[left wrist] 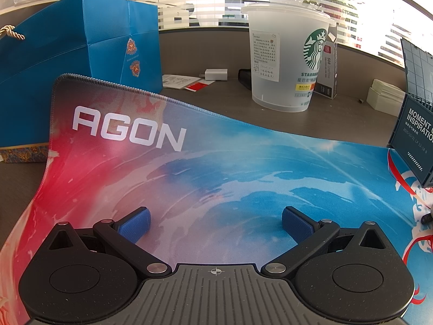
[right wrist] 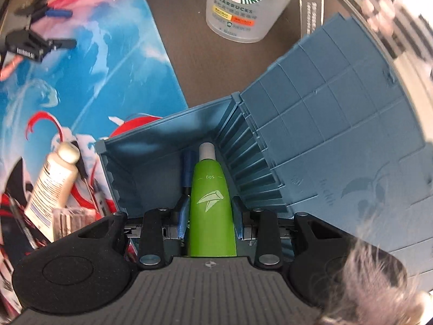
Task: Organize rigid objects
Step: 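Carry the green tube with the right gripper into the blue crate and release, then move the right gripper back to the pile and grasp the white lotion bottle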
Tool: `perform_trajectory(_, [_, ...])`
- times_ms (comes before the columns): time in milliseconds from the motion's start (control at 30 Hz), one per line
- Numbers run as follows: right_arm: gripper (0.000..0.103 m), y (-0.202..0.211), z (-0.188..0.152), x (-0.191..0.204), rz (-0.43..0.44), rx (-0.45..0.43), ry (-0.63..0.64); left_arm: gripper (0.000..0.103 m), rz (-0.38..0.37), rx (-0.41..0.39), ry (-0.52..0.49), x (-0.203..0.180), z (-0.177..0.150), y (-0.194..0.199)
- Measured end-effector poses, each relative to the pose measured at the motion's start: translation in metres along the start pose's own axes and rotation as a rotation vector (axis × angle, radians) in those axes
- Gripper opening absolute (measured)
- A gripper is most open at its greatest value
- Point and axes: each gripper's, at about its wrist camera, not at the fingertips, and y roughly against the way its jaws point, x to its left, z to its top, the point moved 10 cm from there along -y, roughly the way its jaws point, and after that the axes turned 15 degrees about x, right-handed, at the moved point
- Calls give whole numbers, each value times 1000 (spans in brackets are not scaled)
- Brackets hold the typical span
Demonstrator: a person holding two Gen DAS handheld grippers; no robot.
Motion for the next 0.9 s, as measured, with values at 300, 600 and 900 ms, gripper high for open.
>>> perform_trajectory(300, [30, -5, 1, -4, 98, 7, -59, 103, 0, 0, 0, 0, 0, 0])
perform_trajectory(600, [33, 7, -1, -3, 22, -45, -55, 103, 0, 0, 0, 0, 0, 0])
perform_trajectory(900, [72, 60, -17, 14, -98, -258, -118, 103, 0, 0, 0, 0, 0, 0])
